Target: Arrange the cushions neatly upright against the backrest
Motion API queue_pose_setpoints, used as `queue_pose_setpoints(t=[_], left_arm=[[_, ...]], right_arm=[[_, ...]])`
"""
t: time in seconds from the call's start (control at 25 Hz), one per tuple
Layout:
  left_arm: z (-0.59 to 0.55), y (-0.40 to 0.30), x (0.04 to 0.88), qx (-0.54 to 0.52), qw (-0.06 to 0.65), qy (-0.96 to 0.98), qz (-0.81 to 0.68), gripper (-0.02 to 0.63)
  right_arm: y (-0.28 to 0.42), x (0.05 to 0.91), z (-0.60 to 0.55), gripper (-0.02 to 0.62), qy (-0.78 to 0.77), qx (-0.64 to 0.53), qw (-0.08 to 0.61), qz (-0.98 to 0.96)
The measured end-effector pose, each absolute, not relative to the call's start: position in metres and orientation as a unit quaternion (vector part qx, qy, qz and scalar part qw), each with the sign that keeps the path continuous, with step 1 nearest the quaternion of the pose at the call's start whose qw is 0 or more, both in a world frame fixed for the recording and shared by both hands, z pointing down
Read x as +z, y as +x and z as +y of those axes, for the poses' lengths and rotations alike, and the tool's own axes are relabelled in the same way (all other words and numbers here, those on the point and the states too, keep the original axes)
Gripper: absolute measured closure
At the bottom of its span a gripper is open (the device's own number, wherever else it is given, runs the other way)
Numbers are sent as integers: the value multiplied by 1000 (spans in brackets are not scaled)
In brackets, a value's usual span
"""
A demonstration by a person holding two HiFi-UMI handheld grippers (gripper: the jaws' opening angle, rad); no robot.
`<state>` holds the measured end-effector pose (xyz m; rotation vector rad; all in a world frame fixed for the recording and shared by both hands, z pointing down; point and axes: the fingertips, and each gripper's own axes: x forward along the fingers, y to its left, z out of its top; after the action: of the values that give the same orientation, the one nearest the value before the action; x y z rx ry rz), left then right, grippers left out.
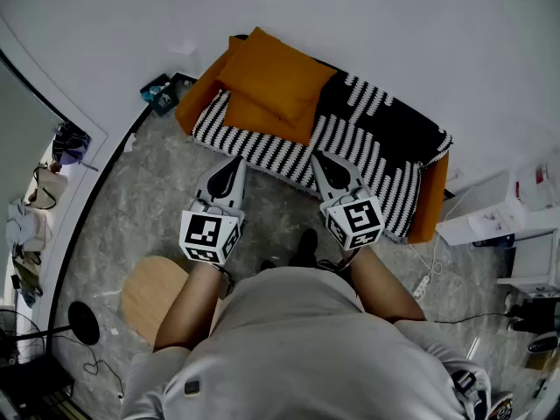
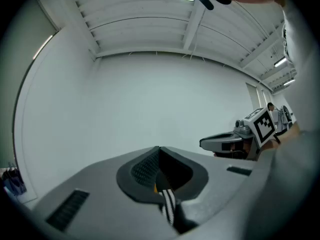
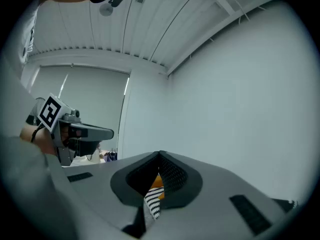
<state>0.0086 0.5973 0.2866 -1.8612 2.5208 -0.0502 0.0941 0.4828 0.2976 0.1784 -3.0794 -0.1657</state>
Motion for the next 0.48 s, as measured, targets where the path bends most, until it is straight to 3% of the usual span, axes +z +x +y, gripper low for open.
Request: queue_pose_setpoints(t=[0.48], left_arm=[[585,-15,291,-21,-3,-595,803,597]], right_arm=[[72,302,468,571,51,-47,27,-997]])
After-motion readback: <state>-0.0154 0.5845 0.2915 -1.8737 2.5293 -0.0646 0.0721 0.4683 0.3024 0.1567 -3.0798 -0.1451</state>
